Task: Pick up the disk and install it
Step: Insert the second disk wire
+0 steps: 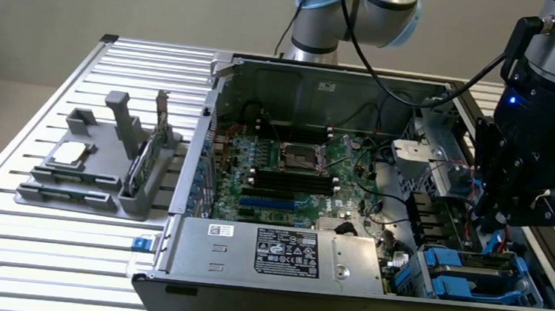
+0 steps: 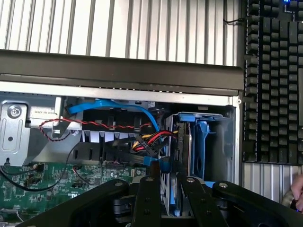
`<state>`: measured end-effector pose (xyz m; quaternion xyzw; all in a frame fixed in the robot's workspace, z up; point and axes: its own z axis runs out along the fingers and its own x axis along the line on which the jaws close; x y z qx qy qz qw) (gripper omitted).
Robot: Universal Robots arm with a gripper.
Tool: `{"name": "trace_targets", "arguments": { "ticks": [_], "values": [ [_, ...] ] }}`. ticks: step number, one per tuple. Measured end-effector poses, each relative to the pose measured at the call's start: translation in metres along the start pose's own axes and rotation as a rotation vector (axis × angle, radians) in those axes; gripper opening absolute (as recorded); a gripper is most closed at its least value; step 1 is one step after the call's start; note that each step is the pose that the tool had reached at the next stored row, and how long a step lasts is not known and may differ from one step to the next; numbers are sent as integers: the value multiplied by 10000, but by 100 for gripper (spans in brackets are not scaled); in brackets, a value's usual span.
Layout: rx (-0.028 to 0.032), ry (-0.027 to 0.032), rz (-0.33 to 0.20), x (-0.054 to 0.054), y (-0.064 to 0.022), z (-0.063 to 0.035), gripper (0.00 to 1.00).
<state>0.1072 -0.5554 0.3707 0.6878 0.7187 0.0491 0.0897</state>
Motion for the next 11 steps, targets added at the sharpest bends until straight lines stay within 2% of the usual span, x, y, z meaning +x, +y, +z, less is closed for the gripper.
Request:
{"name": "trace_targets", "arguments": {
  "ticks": [11],
  "values": [
    [4,-15,64,4,-13,66,25]
  ]
}}
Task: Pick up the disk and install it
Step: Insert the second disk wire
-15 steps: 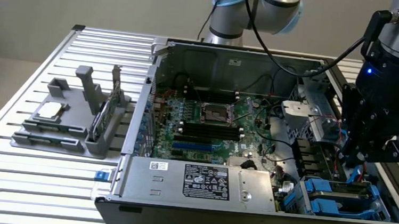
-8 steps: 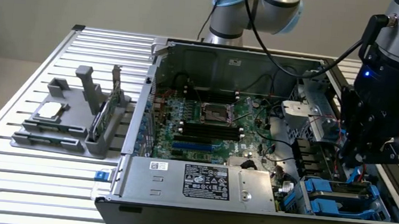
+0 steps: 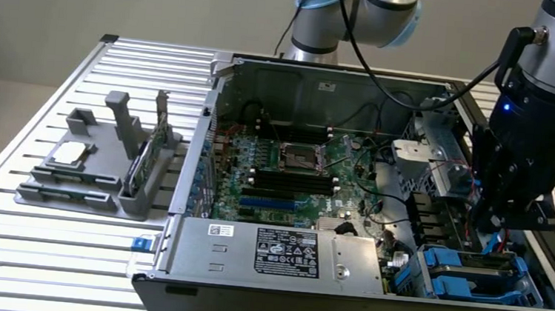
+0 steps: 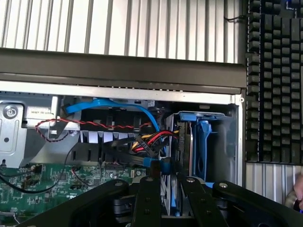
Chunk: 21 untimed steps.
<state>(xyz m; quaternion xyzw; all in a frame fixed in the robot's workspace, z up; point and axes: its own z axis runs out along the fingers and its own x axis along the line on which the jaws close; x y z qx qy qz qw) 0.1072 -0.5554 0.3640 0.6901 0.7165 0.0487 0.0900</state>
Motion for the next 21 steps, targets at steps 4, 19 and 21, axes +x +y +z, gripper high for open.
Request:
{"name": "trace_targets", "arguments": {
  "ticks": [4,19,21],
  "values": [
    [3,-7,41,1,-4,19,16],
    [136,-22,121,-22,-21,72,16],
    [182,-20,132,-31,-24,86,16]
  ]
}}
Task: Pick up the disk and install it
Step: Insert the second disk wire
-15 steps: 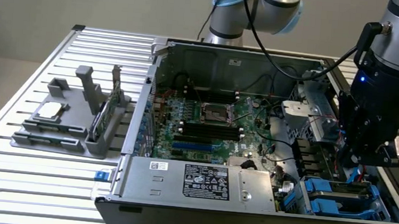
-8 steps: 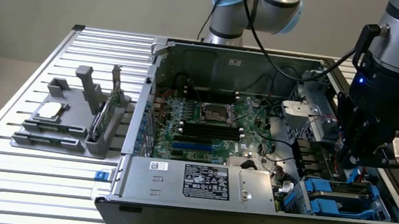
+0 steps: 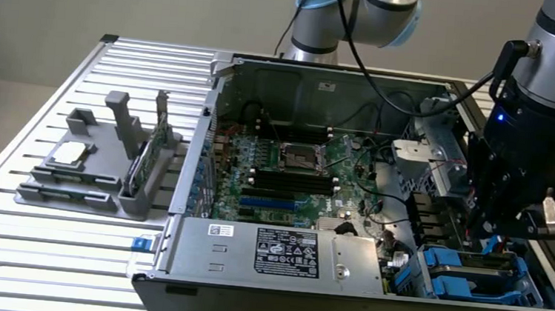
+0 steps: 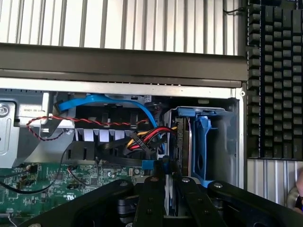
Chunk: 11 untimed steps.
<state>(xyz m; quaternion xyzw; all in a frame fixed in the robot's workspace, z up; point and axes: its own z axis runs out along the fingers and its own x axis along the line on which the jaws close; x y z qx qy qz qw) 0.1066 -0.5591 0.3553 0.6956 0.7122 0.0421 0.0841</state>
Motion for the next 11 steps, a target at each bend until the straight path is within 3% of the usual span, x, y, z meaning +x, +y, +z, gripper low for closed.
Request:
{"name": "trace_targets", "arguments": {
  "ticks": [11],
  "values": [
    [81,-26,152,-29,22,73,16]
  ]
}}
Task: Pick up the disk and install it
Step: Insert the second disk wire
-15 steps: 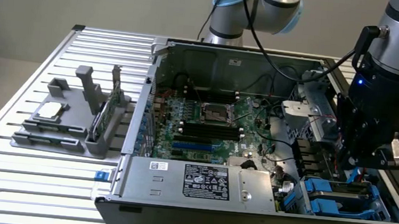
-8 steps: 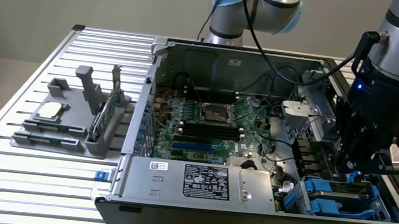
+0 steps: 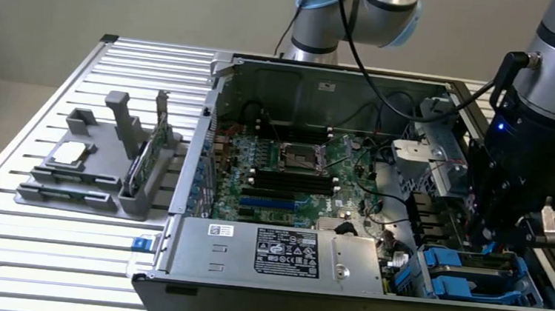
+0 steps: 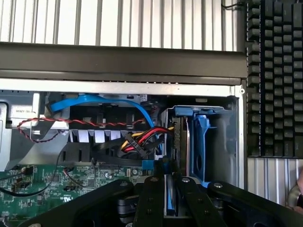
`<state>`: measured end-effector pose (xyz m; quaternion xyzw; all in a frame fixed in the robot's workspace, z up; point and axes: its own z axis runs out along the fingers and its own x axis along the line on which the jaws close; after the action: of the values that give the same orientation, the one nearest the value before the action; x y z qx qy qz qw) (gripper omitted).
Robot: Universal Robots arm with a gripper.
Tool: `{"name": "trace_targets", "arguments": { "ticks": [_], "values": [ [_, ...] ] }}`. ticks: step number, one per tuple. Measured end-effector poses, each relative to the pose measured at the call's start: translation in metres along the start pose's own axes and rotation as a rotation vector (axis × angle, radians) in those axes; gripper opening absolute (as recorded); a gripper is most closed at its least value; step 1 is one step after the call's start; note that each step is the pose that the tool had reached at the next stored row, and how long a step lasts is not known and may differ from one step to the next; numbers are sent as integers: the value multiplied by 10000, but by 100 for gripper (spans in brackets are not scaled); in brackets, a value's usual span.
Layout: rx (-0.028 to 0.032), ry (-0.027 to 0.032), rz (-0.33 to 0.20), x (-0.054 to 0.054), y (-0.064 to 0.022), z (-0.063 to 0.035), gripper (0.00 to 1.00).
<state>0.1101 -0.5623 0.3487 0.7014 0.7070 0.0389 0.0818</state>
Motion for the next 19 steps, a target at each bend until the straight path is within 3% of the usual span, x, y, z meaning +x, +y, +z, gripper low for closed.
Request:
{"name": "trace_targets", "arguments": {
  "ticks": [19],
  "values": [
    [36,-21,136,-104,17,72,16]
  ]
}}
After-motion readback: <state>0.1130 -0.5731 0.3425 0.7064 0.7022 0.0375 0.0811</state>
